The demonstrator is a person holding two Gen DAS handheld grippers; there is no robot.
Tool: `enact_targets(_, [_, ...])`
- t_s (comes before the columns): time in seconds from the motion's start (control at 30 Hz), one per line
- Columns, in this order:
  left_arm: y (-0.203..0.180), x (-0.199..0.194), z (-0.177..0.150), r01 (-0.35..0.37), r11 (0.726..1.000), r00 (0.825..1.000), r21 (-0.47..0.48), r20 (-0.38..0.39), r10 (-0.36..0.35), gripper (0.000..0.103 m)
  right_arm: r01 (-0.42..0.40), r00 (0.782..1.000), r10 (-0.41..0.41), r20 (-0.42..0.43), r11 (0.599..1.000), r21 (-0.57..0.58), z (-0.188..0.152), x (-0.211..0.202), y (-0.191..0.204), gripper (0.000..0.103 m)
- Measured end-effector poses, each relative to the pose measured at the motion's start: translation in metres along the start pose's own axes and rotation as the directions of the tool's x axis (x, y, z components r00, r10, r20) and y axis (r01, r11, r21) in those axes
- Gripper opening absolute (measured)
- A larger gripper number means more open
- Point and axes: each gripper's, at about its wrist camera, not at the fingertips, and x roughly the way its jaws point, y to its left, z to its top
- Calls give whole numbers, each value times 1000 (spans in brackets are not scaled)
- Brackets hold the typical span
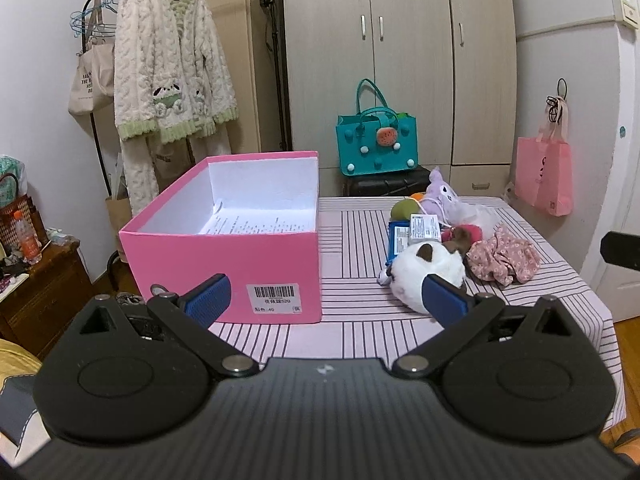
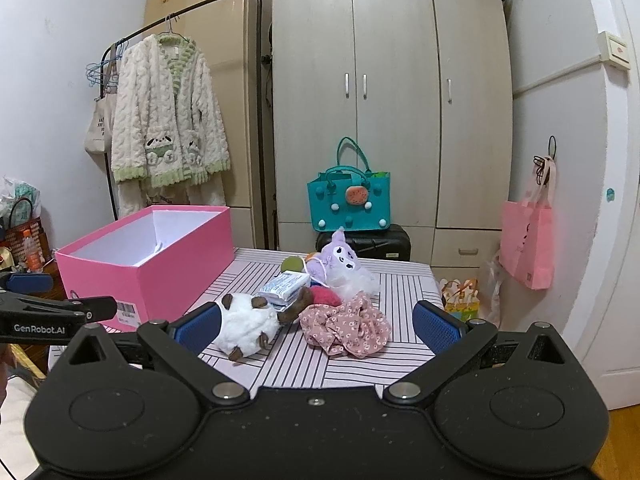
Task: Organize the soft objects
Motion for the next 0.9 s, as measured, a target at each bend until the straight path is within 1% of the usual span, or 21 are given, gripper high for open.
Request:
enact_targets(0.2, [-2,2,-4,-8,1000,1000,9,-2,8,103,7,1000,-7,5,1000,12,-1,1,-2,103])
enact_targets(0.9, [-1,5,-7,-16,1000,1000,1,-5,16,103,12,1000,-12,7,1000,3,-5,2,-1,103])
